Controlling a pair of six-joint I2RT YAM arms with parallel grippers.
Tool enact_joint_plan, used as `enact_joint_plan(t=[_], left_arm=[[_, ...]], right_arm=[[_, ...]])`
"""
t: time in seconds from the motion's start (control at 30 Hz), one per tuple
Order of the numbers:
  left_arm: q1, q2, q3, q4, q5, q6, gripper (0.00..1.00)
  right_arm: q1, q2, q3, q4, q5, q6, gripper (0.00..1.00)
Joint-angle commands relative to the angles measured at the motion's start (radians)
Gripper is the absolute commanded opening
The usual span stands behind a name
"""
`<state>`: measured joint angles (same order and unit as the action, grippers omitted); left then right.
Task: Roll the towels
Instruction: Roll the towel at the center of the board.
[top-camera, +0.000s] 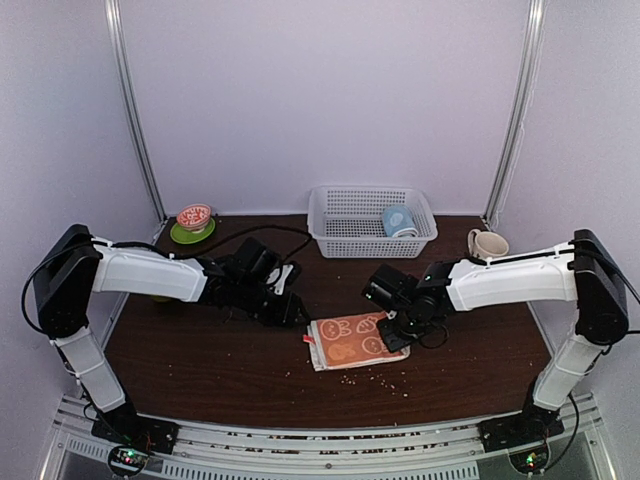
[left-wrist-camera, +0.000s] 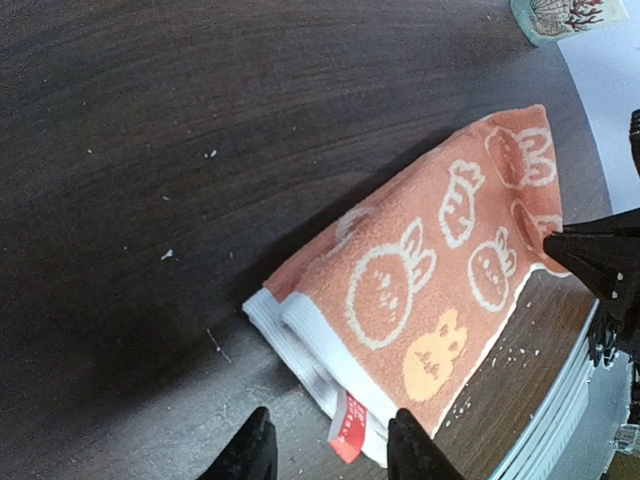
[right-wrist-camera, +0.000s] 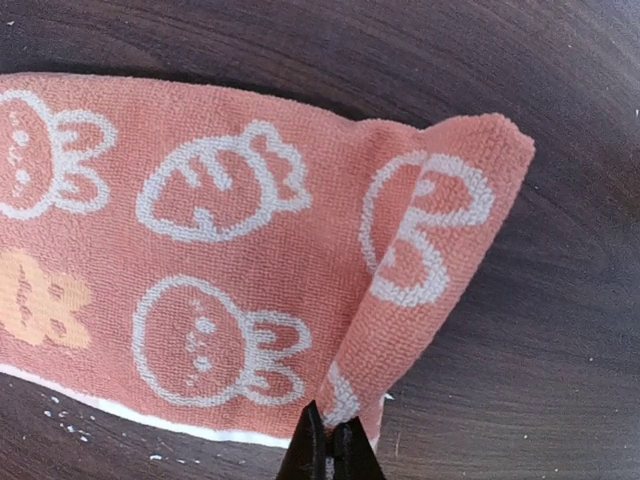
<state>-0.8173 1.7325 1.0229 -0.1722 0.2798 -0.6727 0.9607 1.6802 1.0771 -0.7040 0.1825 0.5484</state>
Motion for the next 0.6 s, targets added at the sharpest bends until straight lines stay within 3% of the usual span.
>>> enact_joint_plan(t=[0.0, 0.57], left_arm=[[0.001, -0.015, -0.005, 0.060, 0.028, -0.018, 0.39], [-0.016, 0.072, 0.076, 0.174, 0.142, -0.131, 0.39]], right_arm=[[0.011, 0.000, -0.022, 0.078, -0.073, -0.044, 0.00], [0.005, 0.027, -0.109, 0.283, -0.211, -0.081, 0.04]])
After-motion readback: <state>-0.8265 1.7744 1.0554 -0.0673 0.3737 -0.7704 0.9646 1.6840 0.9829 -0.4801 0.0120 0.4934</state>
